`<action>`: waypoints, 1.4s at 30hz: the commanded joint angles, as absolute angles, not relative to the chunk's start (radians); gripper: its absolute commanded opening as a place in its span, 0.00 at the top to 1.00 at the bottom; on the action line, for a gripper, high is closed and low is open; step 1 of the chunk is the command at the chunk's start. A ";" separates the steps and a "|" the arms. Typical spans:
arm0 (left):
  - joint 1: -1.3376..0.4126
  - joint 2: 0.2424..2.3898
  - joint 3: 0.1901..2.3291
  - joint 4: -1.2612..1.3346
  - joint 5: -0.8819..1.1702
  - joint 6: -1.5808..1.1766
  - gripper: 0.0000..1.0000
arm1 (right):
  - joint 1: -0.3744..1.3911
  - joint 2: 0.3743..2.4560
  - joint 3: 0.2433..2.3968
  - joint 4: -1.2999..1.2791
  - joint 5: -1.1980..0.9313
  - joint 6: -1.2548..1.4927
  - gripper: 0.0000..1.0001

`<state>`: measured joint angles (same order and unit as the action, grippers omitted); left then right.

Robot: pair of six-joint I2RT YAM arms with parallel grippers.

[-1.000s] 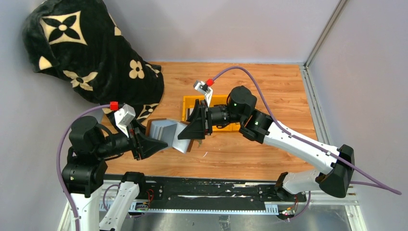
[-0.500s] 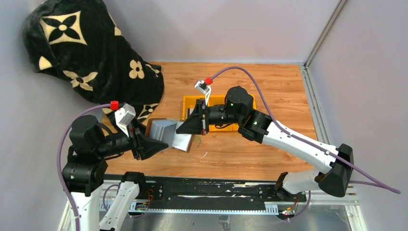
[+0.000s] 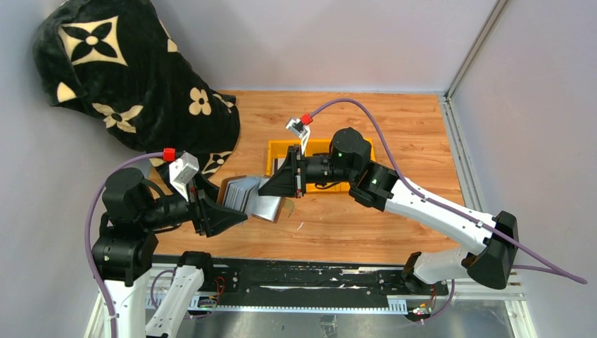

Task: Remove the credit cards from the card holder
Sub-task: Remove the credit card from the card holder.

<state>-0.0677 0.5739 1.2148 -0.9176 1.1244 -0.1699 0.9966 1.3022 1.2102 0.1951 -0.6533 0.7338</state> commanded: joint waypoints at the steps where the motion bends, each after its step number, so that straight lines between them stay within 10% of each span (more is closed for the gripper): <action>1: -0.071 0.587 1.228 -0.902 1.230 -0.202 0.45 | 1.013 1.275 1.188 0.244 -0.621 0.731 1.00; 10: -0.071 0.575 1.223 -0.902 1.232 -0.208 0.36 | 1.014 1.269 1.183 0.245 -0.617 0.734 1.00; 20: -0.071 0.568 1.217 -0.899 0.901 -0.173 0.58 | 1.034 1.257 1.197 0.258 -0.622 0.756 1.00; 23: -0.071 0.544 1.189 -0.885 0.726 -0.145 0.43 | 1.056 1.272 1.257 0.134 -0.554 0.733 1.00; 27: -0.071 0.489 1.162 -0.886 1.009 -0.147 0.09 | 1.084 1.279 1.339 -0.094 -0.366 0.666 1.00; 42: -0.071 0.421 1.068 -0.834 0.844 -0.142 0.12 | 1.214 1.327 1.451 -0.165 -0.081 0.662 1.00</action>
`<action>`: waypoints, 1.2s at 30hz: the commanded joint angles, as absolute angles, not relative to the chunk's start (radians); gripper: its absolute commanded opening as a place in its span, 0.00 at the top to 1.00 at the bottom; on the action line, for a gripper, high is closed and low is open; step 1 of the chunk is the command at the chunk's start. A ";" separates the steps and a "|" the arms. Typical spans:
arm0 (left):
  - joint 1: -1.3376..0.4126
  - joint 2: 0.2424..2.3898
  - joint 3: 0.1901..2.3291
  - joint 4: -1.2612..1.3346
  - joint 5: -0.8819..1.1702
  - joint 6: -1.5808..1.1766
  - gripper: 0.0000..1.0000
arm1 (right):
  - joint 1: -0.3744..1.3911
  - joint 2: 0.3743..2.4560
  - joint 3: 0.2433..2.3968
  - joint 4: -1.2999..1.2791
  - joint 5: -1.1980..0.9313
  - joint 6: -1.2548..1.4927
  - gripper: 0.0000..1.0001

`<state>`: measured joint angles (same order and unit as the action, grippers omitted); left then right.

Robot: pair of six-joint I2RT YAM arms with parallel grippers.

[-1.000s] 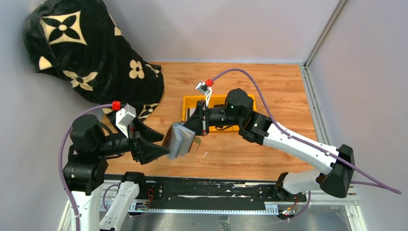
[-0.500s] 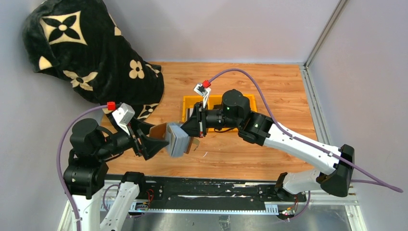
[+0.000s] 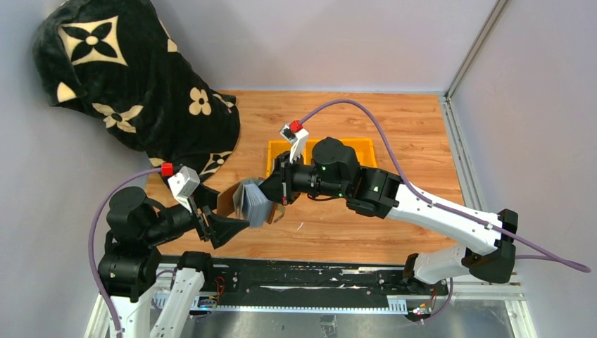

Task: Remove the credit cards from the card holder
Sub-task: Remove the credit card from the card holder.

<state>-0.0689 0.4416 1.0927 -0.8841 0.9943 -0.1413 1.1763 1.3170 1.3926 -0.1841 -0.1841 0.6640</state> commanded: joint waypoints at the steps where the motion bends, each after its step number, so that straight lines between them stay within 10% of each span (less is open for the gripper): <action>1: -0.071 0.408 1.058 -0.812 0.816 -0.143 0.11 | 1.225 1.333 1.459 -0.167 -0.059 0.663 1.00; 22: -0.071 0.340 0.994 -0.750 1.053 -0.150 0.10 | 1.262 1.368 1.503 -0.167 0.028 0.642 1.00; 36: -0.071 0.338 1.000 -0.684 0.717 -0.162 0.26 | 1.264 1.334 1.458 -0.110 -0.054 0.646 1.00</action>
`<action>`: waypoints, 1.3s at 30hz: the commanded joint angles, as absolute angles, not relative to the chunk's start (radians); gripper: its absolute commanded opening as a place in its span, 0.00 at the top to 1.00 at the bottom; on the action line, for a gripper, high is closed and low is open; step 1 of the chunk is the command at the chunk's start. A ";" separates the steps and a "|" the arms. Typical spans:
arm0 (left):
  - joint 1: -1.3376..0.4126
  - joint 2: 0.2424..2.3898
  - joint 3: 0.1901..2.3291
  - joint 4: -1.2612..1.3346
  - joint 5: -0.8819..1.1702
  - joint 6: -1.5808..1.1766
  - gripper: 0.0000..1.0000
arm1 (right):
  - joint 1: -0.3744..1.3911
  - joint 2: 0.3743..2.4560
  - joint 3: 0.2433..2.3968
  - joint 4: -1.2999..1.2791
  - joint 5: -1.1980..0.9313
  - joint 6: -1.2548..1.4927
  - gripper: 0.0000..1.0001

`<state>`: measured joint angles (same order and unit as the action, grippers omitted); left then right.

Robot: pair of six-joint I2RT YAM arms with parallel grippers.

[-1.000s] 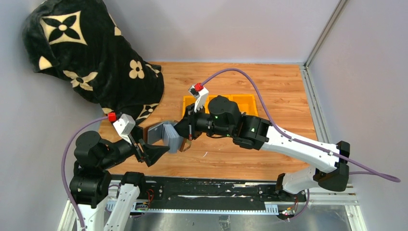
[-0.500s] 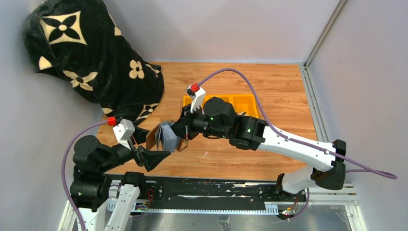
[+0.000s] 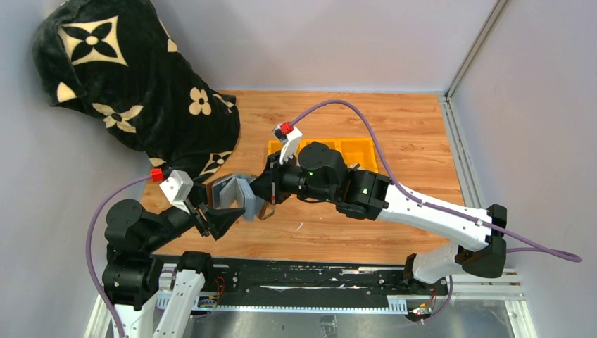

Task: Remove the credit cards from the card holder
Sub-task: Remove the credit card from the card holder.

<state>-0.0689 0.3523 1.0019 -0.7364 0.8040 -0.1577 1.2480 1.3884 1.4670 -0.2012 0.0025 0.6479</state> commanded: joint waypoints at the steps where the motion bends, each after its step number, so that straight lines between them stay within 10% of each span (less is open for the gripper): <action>1: -0.071 0.336 1.009 -0.691 0.710 -0.150 0.28 | 1.264 1.326 1.450 -0.098 -0.066 0.639 1.00; 28: -0.071 0.322 1.115 -0.658 0.712 -0.140 0.76 | 1.172 1.183 1.170 0.446 -0.671 0.667 1.00; 35: -0.071 0.326 1.100 -0.615 0.893 -0.222 0.67 | 1.171 1.202 1.178 0.470 -0.706 0.679 1.00; 39: -0.071 0.332 1.103 -0.624 0.948 -0.216 0.87 | 1.171 1.195 1.176 0.434 -0.706 0.661 0.99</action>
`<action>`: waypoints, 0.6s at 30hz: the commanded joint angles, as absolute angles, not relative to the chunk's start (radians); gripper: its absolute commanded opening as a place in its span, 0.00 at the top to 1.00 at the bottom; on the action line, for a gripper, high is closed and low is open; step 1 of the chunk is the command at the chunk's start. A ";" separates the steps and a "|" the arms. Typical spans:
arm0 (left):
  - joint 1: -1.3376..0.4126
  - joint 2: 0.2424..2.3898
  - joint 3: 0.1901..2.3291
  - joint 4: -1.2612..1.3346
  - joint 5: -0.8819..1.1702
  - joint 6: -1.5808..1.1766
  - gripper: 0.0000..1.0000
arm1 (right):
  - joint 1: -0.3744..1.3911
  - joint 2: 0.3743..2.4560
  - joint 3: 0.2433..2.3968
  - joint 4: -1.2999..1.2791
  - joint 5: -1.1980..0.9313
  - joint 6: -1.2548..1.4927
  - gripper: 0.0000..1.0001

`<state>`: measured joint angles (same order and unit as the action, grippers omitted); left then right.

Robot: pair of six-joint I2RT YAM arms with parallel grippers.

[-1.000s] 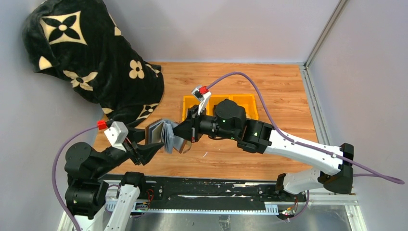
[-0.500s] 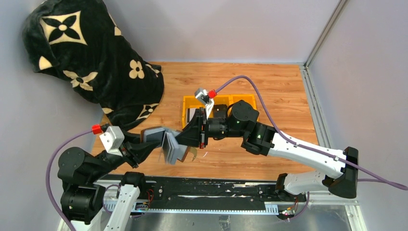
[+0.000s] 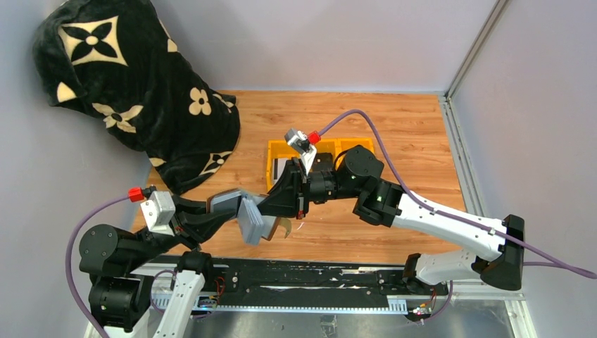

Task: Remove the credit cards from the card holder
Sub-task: Remove the credit card from the card holder.

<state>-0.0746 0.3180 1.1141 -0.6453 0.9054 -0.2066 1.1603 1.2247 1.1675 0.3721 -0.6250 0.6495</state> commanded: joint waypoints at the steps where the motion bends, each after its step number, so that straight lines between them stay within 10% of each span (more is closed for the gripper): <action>1: -0.071 0.333 1.112 -0.641 0.928 -0.200 0.93 | 1.167 1.192 1.179 0.408 -0.701 0.649 0.93; 9: -0.071 0.348 1.131 -0.738 0.881 -0.081 1.00 | 1.008 1.107 1.188 0.070 -0.553 0.543 0.26; 18: -0.071 0.431 1.119 -0.843 0.868 -0.059 1.00 | 0.980 1.160 1.291 -0.040 -0.535 0.478 0.22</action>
